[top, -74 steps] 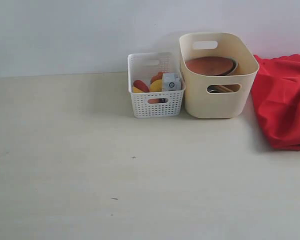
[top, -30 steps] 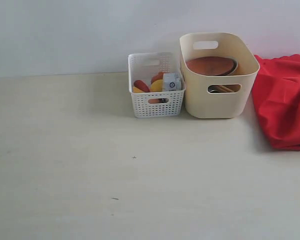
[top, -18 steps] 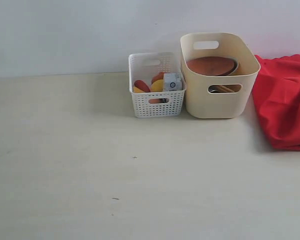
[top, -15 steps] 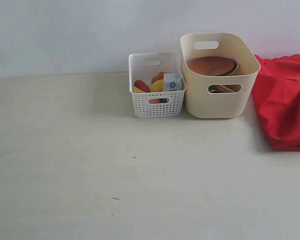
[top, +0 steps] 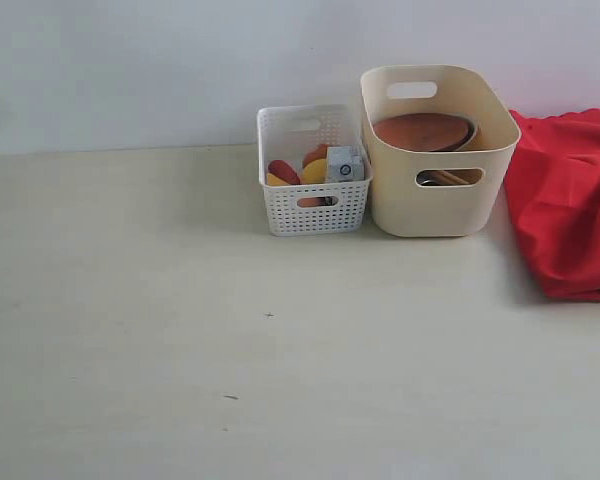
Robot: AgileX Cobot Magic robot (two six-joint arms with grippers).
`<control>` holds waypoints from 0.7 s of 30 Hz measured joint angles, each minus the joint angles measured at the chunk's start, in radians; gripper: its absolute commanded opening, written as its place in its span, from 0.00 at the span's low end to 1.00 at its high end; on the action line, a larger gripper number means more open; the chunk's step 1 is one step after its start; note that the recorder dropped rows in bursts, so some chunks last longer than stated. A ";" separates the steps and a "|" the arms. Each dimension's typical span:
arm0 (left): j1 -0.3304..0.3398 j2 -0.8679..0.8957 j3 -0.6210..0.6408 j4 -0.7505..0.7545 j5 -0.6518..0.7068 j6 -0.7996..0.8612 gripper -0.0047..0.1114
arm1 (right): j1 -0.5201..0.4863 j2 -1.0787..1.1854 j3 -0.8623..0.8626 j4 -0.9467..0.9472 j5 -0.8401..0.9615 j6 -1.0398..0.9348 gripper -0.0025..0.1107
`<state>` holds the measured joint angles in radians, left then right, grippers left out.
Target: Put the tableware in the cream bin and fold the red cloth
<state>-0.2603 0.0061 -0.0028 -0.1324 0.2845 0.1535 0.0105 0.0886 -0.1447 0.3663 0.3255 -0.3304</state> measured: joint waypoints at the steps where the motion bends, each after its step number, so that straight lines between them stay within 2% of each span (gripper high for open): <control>1: 0.000 0.000 0.000 0.000 0.000 0.000 0.04 | 0.000 0.000 0.010 -0.002 -0.010 0.000 0.02; 16: 0.000 0.000 0.000 0.000 0.000 0.000 0.04 | 0.000 -0.021 0.064 -0.014 -0.053 0.010 0.02; 21: 0.000 0.000 0.000 0.000 0.000 0.000 0.04 | 0.000 -0.075 0.064 -0.206 -0.040 0.212 0.02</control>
<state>-0.2603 0.0061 -0.0028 -0.1324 0.2845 0.1535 0.0105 0.0134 -0.0805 0.1603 0.2856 -0.1182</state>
